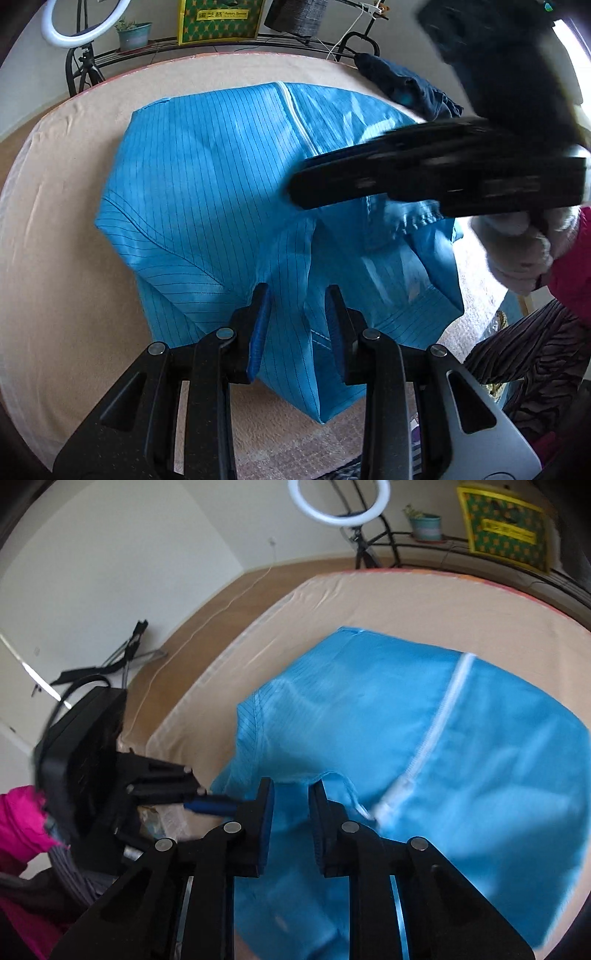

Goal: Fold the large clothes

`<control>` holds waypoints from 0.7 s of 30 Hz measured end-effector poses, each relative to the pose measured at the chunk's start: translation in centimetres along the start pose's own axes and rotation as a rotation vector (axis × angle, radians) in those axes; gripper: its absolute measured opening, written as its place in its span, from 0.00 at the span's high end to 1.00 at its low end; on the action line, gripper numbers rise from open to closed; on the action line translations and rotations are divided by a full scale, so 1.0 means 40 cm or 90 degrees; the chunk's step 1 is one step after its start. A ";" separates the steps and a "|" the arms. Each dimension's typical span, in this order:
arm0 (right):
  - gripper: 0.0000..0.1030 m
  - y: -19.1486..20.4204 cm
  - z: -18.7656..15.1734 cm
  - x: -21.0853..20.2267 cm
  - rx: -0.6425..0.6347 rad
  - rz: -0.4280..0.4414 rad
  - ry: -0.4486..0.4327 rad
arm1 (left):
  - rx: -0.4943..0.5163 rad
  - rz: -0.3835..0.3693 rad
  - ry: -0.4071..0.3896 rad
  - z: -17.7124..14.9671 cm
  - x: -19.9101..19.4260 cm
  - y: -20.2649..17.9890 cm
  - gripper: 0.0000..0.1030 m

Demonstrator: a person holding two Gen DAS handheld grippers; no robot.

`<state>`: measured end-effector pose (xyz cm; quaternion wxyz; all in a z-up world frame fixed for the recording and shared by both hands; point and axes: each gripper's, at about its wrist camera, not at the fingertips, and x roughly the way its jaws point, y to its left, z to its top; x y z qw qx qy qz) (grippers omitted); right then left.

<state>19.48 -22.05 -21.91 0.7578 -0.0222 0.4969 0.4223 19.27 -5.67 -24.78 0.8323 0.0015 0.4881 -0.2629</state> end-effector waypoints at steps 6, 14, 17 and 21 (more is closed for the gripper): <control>0.85 -0.035 0.024 0.109 0.034 -0.090 0.060 | 0.006 -0.003 0.016 -0.017 0.014 0.009 0.71; 0.83 -0.055 0.006 0.018 0.075 -0.076 0.001 | -0.003 -0.027 0.000 -0.013 -0.044 0.016 0.71; 0.83 -0.028 -0.033 -0.078 0.025 -0.090 -0.040 | -0.017 -0.052 -0.008 -0.014 -0.061 0.000 0.71; 0.83 -0.008 -0.117 -0.151 -0.045 -0.111 -0.041 | -0.040 -0.111 -0.008 -0.033 -0.062 -0.050 0.71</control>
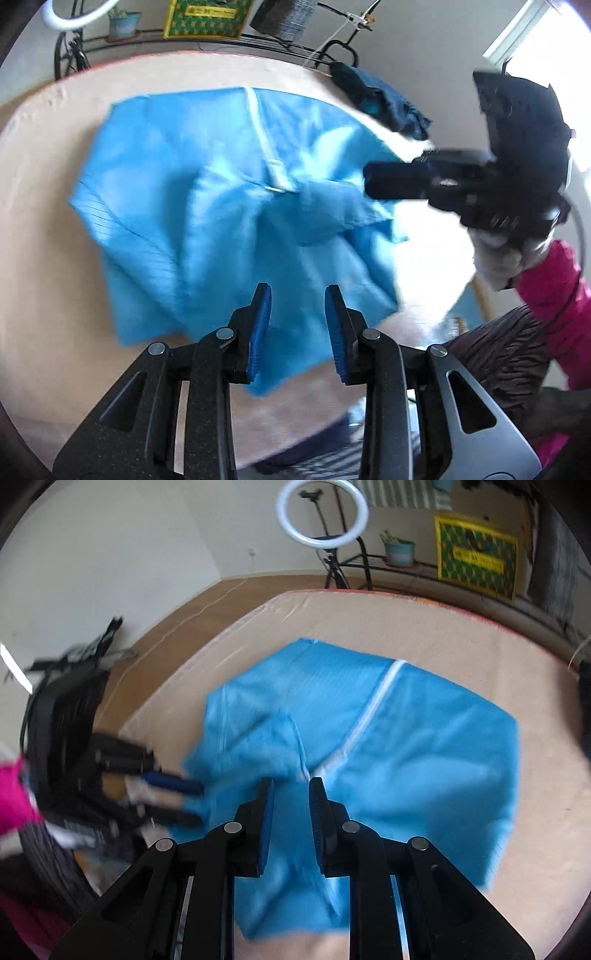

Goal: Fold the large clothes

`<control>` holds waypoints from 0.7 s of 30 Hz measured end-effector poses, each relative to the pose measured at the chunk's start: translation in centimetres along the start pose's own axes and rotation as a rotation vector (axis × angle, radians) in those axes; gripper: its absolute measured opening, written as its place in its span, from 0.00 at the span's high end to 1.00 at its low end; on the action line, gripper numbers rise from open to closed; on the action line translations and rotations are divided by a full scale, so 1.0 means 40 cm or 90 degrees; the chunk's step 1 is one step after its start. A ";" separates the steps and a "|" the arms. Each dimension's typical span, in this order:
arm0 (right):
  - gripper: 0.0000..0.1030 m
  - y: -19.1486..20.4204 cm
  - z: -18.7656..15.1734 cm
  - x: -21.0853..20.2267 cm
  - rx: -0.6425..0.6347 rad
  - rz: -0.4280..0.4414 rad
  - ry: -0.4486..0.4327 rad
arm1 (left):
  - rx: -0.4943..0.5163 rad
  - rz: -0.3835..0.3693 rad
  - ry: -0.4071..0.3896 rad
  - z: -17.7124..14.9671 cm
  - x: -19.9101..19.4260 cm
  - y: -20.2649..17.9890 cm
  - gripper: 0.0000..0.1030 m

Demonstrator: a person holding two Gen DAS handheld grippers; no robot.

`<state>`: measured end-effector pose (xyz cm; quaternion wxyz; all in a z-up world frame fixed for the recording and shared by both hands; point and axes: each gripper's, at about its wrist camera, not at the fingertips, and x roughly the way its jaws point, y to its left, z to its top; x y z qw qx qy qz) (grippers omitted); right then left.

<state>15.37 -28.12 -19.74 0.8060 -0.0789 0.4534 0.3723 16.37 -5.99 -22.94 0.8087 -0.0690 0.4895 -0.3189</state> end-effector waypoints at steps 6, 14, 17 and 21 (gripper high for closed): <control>0.83 -0.016 -0.089 -0.010 -0.039 -0.007 0.049 | -0.021 -0.040 -0.004 -0.007 0.060 -0.083 0.71; 0.82 -0.078 -0.110 -0.068 -0.018 -0.015 0.031 | -0.092 -0.063 -0.021 0.038 0.139 -0.091 0.71; 0.75 -0.089 -0.107 -0.103 -0.013 -0.015 0.008 | -0.099 -0.054 -0.016 0.055 0.169 -0.086 0.71; 0.75 -0.089 -0.107 -0.114 -0.022 -0.004 0.001 | -0.090 -0.065 -0.016 0.060 0.192 -0.098 0.95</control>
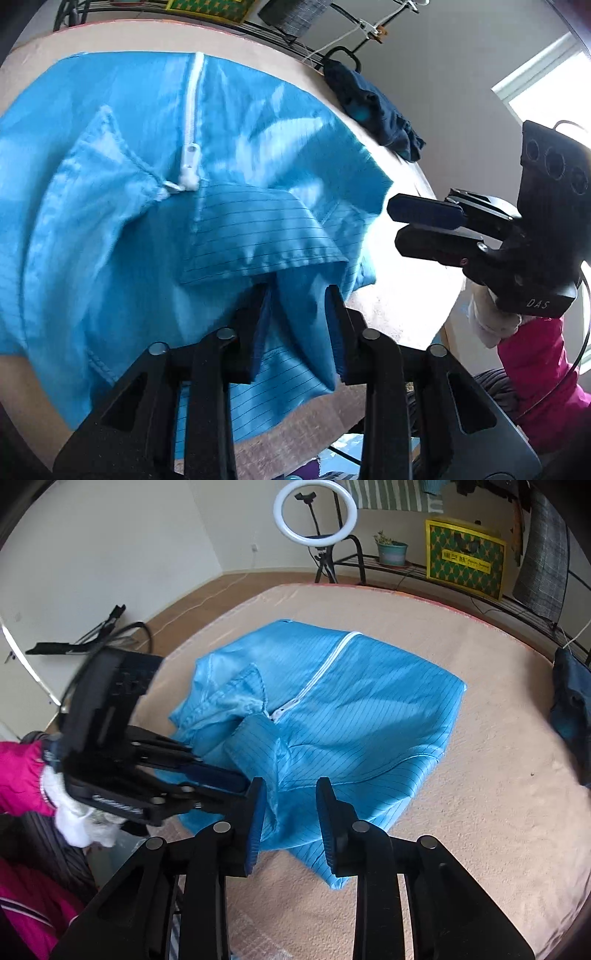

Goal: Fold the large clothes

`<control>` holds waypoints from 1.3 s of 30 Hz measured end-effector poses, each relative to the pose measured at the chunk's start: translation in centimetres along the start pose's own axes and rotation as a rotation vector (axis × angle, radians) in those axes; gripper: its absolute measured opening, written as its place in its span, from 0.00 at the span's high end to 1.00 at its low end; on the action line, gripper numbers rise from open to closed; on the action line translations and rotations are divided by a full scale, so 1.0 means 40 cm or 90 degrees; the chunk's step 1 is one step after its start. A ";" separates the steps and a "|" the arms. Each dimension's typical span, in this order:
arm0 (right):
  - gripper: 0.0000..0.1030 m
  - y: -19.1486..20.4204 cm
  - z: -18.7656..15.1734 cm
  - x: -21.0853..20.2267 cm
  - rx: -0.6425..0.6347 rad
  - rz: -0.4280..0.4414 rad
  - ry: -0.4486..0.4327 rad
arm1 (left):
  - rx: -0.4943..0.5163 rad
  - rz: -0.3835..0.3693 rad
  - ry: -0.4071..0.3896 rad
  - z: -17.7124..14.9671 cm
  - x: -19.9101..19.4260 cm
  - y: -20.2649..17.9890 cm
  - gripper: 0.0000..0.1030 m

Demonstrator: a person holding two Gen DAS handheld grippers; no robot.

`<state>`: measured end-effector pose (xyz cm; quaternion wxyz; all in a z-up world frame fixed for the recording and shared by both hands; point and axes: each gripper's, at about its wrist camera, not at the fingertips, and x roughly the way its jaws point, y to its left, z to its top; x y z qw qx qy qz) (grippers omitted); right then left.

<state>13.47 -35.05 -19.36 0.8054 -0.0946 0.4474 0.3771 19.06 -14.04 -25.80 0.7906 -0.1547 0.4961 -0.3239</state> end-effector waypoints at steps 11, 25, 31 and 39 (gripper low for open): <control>0.75 0.023 0.003 0.037 -0.053 0.019 0.028 | 0.035 0.001 -0.026 -0.016 -0.014 -0.031 1.00; 0.75 0.055 -0.003 0.129 -0.096 -0.025 0.084 | 0.000 -0.017 -0.027 -0.035 -0.035 0.016 1.00; 0.75 0.038 0.037 0.123 -0.064 -0.068 0.043 | 0.021 -0.019 -0.025 -0.039 -0.031 -0.010 1.00; 0.88 0.005 0.085 0.161 0.011 -0.002 0.025 | 0.037 -0.009 -0.020 -0.032 -0.013 -0.027 1.00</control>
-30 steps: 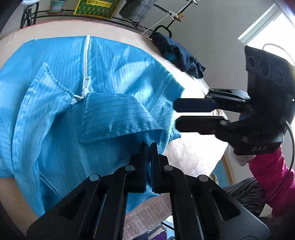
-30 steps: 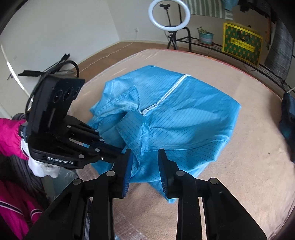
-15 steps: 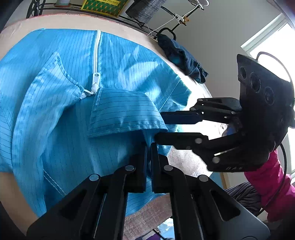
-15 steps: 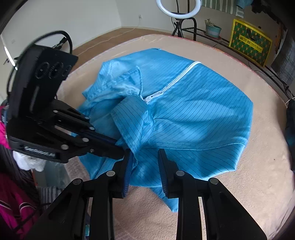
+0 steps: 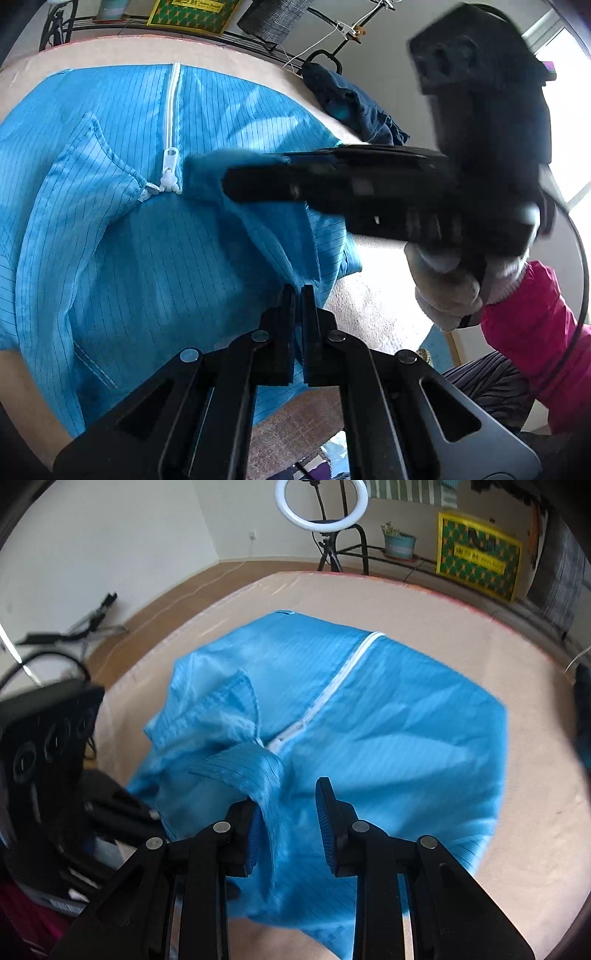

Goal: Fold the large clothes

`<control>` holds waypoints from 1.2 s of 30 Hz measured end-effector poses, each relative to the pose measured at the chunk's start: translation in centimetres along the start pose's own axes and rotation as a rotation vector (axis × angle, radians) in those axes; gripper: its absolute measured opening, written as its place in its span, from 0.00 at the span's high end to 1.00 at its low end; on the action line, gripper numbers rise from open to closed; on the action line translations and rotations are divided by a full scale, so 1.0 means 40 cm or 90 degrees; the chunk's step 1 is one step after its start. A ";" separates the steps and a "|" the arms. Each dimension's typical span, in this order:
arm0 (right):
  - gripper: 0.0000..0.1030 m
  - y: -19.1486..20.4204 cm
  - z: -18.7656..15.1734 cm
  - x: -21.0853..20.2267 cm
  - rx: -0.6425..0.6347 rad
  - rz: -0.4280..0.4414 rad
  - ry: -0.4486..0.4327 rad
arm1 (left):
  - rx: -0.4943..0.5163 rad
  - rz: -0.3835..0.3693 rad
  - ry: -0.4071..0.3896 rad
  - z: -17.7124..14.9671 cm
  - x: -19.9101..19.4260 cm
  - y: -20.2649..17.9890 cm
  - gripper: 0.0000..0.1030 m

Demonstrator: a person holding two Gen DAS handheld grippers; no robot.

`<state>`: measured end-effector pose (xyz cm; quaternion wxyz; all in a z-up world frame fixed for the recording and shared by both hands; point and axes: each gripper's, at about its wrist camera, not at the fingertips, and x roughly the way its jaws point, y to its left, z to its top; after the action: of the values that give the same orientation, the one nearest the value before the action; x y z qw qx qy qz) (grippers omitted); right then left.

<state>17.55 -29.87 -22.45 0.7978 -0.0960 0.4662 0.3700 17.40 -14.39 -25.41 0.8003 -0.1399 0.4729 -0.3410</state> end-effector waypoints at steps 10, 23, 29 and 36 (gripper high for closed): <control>0.96 -0.144 0.002 0.020 0.193 0.064 0.002 | 0.014 0.004 0.014 -0.012 0.026 -0.015 1.00; 0.93 -0.135 -0.032 -0.127 0.146 -0.133 -0.083 | -0.006 0.116 -0.096 0.095 -0.205 0.111 0.95; 0.93 -0.184 -0.062 -0.124 0.205 -0.111 -0.087 | -0.106 0.225 -0.106 0.135 -0.205 0.324 0.95; 0.93 -0.173 -0.095 -0.007 0.176 -0.129 0.027 | -0.086 0.240 -0.036 0.094 -0.160 0.355 0.95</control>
<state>19.62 -36.81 -25.62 0.8265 -0.0399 0.5174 0.2181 24.43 -0.09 -27.00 0.8515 -0.1121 0.4902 -0.1487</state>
